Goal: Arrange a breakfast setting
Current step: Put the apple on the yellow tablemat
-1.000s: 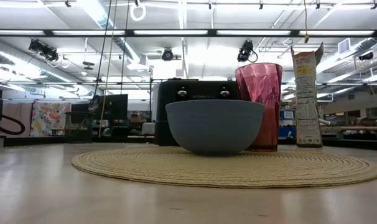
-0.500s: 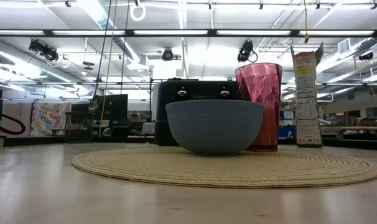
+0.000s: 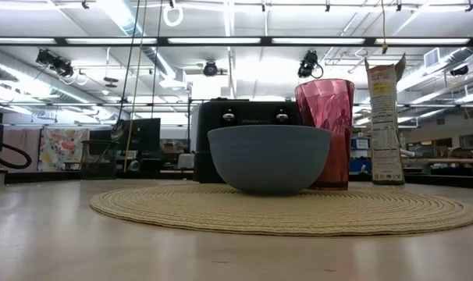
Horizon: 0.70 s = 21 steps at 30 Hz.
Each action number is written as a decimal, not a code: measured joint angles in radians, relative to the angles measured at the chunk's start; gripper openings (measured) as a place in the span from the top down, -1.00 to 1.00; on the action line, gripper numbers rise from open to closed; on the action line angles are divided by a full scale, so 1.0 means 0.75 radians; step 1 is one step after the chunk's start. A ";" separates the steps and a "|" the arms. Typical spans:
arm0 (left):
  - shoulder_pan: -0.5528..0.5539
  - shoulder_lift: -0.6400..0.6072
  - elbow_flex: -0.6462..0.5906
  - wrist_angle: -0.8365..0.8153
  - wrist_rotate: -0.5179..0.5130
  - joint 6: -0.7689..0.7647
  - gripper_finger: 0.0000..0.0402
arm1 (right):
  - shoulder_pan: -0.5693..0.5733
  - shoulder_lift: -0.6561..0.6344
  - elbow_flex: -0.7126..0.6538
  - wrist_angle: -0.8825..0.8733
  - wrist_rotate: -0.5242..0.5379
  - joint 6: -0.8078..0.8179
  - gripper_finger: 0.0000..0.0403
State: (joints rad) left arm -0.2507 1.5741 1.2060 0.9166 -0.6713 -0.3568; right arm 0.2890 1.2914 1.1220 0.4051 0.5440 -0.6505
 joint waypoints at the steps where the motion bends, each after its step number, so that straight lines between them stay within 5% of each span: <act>1: 0.002 0.010 0.000 0.043 0.001 0.001 -0.76 | 0.001 0.001 0.000 0.039 0.011 -0.068 -0.88; 10: 0.057 0.040 -0.001 0.232 0.076 -0.160 -0.76 | -0.020 0.000 0.000 0.205 -0.101 -0.531 -0.89; 21: 0.136 0.040 -0.001 0.271 0.268 -0.315 -0.76 | -0.126 0.029 0.001 0.209 -0.284 -0.544 -0.89</act>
State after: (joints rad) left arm -0.1489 1.6043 1.2057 1.1197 -0.4700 -0.5930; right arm 0.1943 1.3129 1.1225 0.5619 0.3307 -1.0587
